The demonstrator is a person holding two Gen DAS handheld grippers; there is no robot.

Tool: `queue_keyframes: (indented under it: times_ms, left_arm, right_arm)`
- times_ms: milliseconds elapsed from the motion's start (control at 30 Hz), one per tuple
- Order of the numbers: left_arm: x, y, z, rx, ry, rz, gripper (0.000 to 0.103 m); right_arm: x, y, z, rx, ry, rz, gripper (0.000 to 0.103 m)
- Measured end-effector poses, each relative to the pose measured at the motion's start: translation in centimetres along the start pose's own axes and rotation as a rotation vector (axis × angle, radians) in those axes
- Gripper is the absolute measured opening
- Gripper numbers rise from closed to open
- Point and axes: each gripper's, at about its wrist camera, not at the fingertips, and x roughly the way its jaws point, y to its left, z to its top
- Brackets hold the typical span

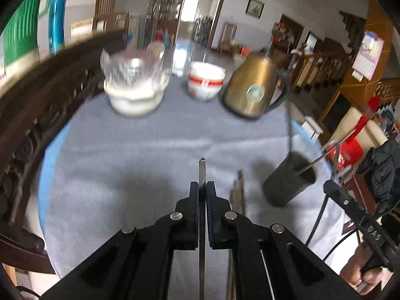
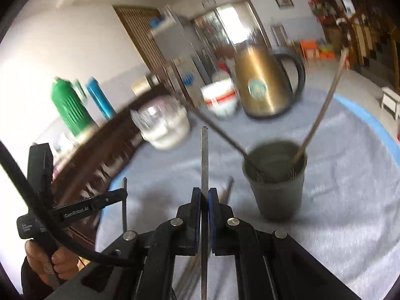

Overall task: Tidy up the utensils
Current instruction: 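Carry both chopsticks up over the grey cup and open both tools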

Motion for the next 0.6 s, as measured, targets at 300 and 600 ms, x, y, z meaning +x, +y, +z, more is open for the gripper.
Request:
queue_keyframes:
  times_ms: [300,600]
  left_arm:
    - [-5.7,-3.8,2.7,0.069,-0.179,-0.051,0.005]
    - [-8.3,-9.2,6.4,0.170,-0.288,-0.093,0.005]
  right_arm:
    - [-5.2,-0.6,2.5,0.035,-0.228,0.010,0.006]
    - [-8.2,-2.3,6.4,0.064,-0.501,-0.109,0.006]
